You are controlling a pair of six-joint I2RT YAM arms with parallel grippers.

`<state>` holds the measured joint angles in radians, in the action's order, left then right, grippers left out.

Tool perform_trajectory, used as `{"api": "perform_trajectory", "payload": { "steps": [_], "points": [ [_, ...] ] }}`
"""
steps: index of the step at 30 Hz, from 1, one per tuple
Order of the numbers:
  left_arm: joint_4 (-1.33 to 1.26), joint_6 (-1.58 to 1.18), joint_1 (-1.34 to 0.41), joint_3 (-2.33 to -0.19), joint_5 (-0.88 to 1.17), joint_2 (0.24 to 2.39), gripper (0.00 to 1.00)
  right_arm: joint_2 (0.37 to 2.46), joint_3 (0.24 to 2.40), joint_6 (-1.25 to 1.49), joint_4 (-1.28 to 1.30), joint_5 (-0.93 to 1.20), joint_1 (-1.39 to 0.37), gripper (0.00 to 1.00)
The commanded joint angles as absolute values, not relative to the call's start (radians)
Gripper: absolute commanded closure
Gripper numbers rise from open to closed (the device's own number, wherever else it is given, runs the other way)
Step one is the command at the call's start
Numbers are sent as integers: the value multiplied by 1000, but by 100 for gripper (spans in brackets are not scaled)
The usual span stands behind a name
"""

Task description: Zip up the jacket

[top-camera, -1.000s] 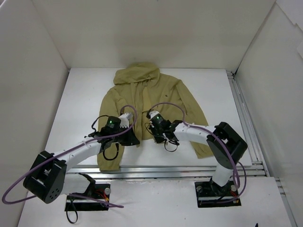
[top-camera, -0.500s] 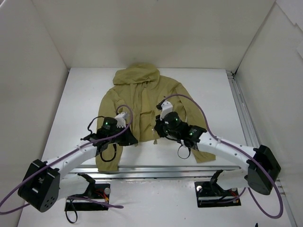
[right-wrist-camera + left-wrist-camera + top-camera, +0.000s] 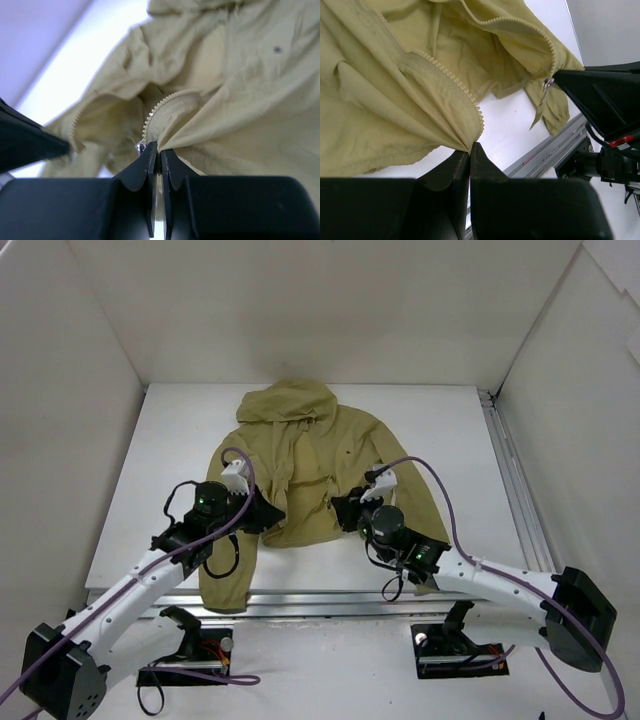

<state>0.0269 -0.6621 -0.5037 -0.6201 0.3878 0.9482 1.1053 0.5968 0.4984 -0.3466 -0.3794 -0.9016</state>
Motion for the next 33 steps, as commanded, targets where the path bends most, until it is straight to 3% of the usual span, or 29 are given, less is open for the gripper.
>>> {"api": "perform_trajectory", "payload": {
  "steps": [1, 4, 6, 7, 9, 11, 13, 18, 23, 26, 33],
  "points": [
    [32, -661, -499, -698, 345, 927, 100, 1121, 609, 534, -694, -422, -897, 100],
    [48, -660, -499, -716, 337, 933, 100, 1170, 670, 517, -770, -353, -879, 100],
    [63, -653, -499, -736, 344, 946, 100, 1227, 762, 483, -619, -613, -899, 100],
    [66, -652, -499, -739, 342, 953, 100, 1250, 885, 447, -507, -645, -897, 100],
    [77, -644, -499, -752, 338, 957, 100, 1267, 901, 375, -549, -473, -885, 100],
    [94, -634, -499, -768, 331, 957, 100, 1243, 887, 429, -578, -578, -899, 100],
    [101, -624, -499, -790, 330, 957, 100, 1217, 851, 481, -632, -392, -830, 100],
    [115, -601, -489, -827, 328, 971, 100, 1239, 859, 570, -667, -360, -770, 100],
    [127, -595, -489, -857, 333, 1000, 100, 1308, 937, 624, -738, -82, -669, 100],
    [133, -588, -489, -876, 333, 1000, 100, 1289, 986, 531, -558, -159, -690, 100],
    [104, -568, -480, -954, 322, 1008, 100, 1103, 764, 557, -690, -66, -643, 100]
  ]
}}
